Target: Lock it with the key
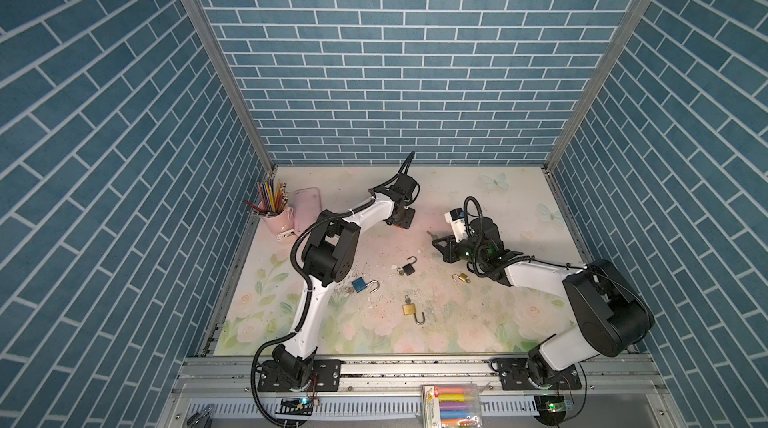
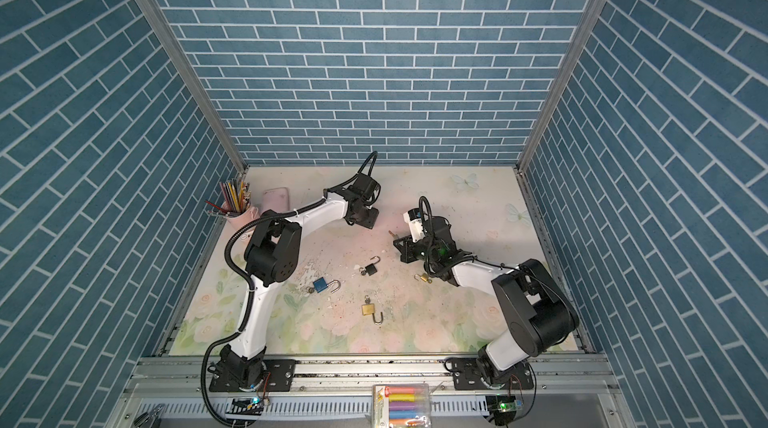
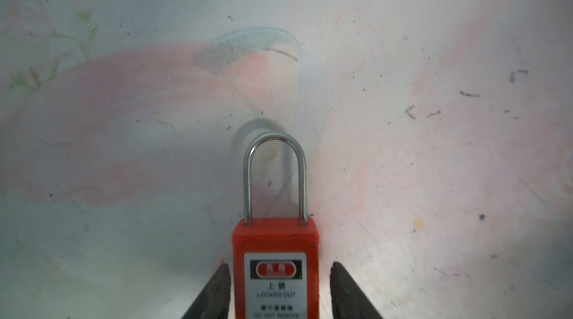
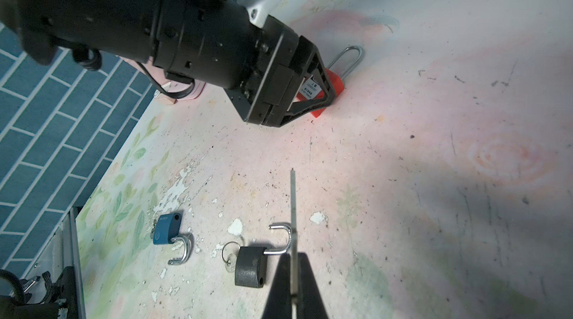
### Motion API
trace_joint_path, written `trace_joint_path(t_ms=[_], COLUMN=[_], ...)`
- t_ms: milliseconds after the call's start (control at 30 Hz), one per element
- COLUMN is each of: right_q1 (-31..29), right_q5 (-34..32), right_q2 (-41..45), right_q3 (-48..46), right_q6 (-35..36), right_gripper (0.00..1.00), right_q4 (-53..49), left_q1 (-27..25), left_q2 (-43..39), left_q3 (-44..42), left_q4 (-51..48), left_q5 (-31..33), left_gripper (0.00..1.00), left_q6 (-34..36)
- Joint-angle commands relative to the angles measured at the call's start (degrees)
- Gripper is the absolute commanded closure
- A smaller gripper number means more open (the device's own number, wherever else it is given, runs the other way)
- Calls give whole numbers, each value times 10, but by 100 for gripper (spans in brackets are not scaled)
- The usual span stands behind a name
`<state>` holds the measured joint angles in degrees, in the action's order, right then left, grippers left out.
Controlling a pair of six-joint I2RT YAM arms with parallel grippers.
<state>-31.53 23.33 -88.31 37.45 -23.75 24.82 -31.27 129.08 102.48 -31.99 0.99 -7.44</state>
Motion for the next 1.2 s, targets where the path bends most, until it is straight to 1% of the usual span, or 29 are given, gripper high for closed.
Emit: trace_joint_path(t_ms=[0, 67, 167, 267, 400, 500, 567, 633, 733, 867, 1033, 1167], right_q1=[2, 2, 2, 2, 5, 8, 9, 11, 14, 17, 19, 23], right_q5=[0, -1, -3, -9, -9, -1, 5, 12, 21, 36, 44, 45], right_q2=[-6, -11, -24, -43, -80, -112, -133, -156, -190, -237, -285, -308], right_q3=[15, 24, 43, 69, 114, 149, 171, 197, 235, 290, 344, 369], right_q6=[-12, -14, -16, -16, -16, -20, -23, -26, -33, -44, -56, -70], right_gripper=[100, 100, 100, 100, 100, 100, 100, 100, 100, 100, 99, 98], right_q4=[0, -8, -24, -48, -84, -104, -113, -128, -148, -183, -218, -223], left_q1=[2, 3, 3, 3, 8, 16, 24, 32, 45, 46, 48, 48], left_q2=[-83, -122, -193, -281, -415, -520, -582, -636, -677, -701, -705, -701], left_q3=[-18, -35, -83, -154, -283, -396, -472, -532, -573, -606, -606, -604], left_q4=[47, 67, 112, 173, 274, 375, 444, 489, 497, 499, 501, 501], left_q5=[-12, -13, 0, 27, 88, 116, 113, 108, 99, 109, 105, 99], left_gripper=[46, 45, 45, 45, 45, 35, 30, 26, 21, 15, 15, 15], left_q6=[4, 4, 0, -1, -5, -8, -6, -6, -8, -5, -3, -4])
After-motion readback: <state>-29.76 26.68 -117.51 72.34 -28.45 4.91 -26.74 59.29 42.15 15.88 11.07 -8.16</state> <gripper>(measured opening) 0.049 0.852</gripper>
